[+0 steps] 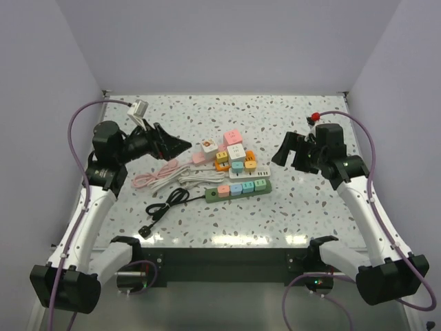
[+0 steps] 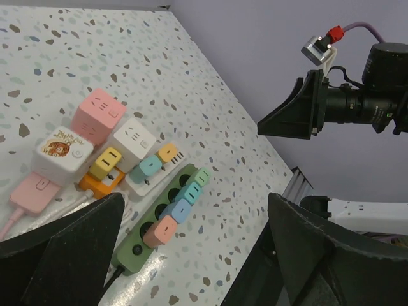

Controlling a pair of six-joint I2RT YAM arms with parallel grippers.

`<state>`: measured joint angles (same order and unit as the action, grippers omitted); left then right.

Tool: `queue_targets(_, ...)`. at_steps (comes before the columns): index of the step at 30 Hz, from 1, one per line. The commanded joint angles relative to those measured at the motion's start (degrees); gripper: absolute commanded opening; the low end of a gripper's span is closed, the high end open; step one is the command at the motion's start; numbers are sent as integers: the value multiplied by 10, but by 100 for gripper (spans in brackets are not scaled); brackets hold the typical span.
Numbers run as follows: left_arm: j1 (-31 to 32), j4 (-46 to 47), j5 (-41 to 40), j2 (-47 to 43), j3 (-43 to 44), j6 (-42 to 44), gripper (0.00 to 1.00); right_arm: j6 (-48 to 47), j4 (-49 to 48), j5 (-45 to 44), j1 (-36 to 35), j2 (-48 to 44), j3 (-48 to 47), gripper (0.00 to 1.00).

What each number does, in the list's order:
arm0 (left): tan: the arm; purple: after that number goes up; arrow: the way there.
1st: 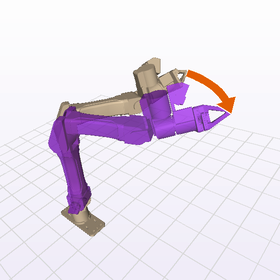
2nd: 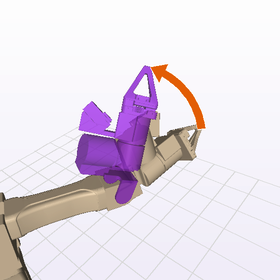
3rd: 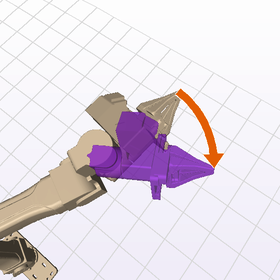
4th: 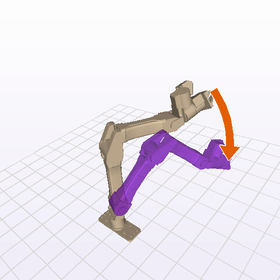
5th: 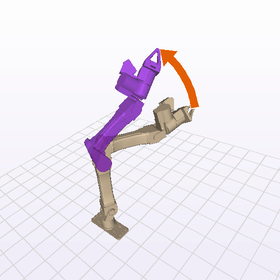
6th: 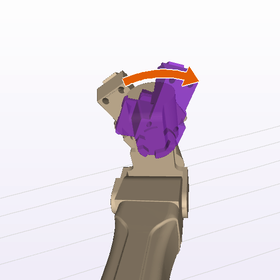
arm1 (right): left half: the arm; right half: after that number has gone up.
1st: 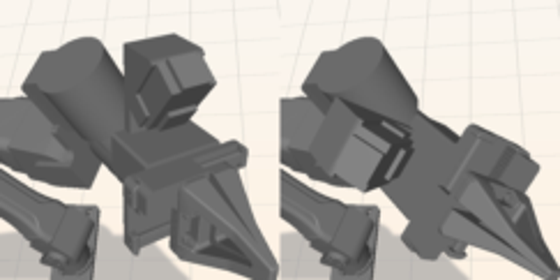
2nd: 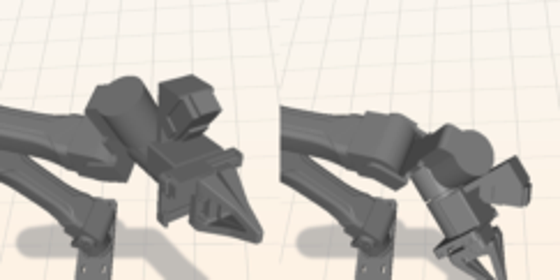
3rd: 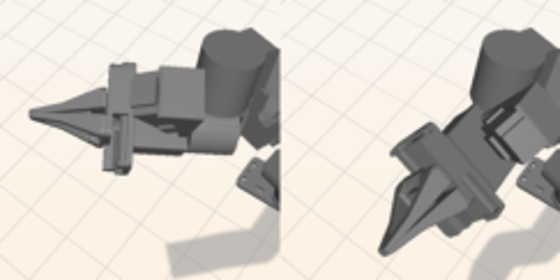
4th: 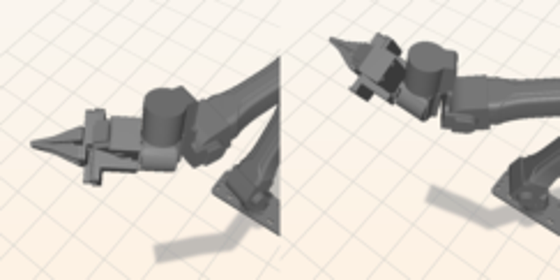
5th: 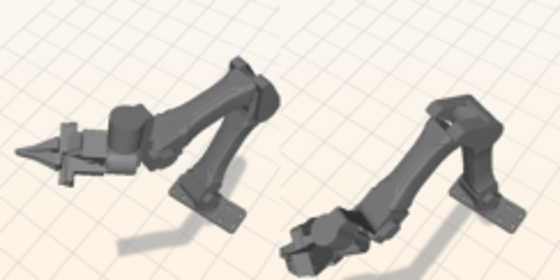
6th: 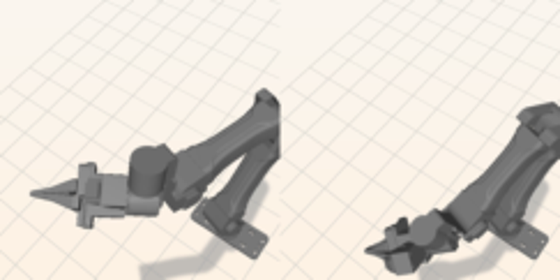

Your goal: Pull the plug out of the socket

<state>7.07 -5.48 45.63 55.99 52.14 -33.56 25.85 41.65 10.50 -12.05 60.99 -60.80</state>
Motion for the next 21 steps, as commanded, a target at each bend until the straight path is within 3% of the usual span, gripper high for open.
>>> queue_targets(1, 4, -22, -8, -11, 31, -17, 100, -11, 3, 21, -3, -21, -20, 99)
queue_targets(2, 4, -8, 6, -16, 20, -15, 100, -16, 5, 21, -3, -19, -21, 99)
queue_targets(4, 4, 70, 116, -12, -11, 16, 100, -27, 16, 14, -3, -13, -27, 99)
queue_targets(5, 4, 118, 178, -8, -73, -5, 100, -32, 20, 10, -3, -11, -30, 99)
queue_targets(6, 4, 288, 207, 17, -111, -46, 100, -35, 30, 7, -3, -7, -34, 99)
queue_targets(7, 6, 308, 219, 40, -130, -86, 100, -40, 38, 1, -3, -4, -39, 99)
queue_targets(8, 15, 256, 219, 67, -92, -38, 100, -43, 48, -12, -3, 9, -44, 99)
queue_targets(9, 32, 29, 160, 104, -47, 47, 100, -47, 65, -14, -3, 14, -51, 99)
queue_targets(10, 109, -71, 84, 116, 3, 222, 100, -54, 70, -20, -3, 18, -52, 99)
queue_targets(11, 161, -128, -62, 127, 75, 273, 100, -56, 77, -25, -3, 28, -52, 99)
queue_targets(12, 203, -179, -111, 153, 98, 305, 100, -62, 83, -26, -3, 31, -49, 99)
queue_targets(13, 248, -196, -140, 168, 132, 342, 100, -62, 84, -27, -4, 34, -47, 99)
queue_targets(21, 363, -311, -350, 293, 191, 496, 99, -65, 84, -22, -9, 49, -42, 99)
